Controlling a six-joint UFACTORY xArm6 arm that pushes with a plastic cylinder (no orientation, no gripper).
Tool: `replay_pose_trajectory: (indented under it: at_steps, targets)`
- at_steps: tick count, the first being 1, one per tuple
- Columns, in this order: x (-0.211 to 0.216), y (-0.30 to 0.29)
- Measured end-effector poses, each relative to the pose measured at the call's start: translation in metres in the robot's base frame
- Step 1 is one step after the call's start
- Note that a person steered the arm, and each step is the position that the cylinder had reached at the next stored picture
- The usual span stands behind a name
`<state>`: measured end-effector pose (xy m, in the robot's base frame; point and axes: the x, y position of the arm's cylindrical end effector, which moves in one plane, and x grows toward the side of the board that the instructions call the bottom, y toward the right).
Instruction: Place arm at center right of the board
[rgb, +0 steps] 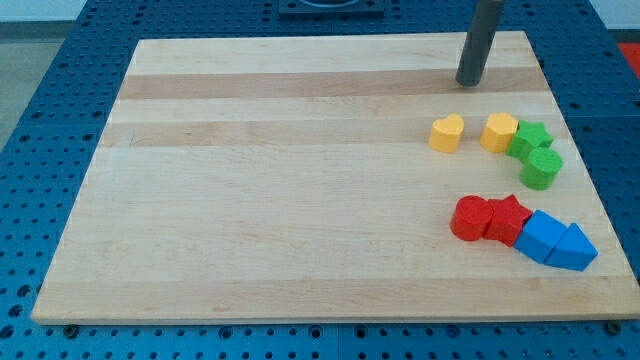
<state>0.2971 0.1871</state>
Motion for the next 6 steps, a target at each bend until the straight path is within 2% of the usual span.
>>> replay_pose_trajectory:
  at_steps: [4,6]
  targets:
    - [-0.008,0.001]
    - [-0.004,0.036]
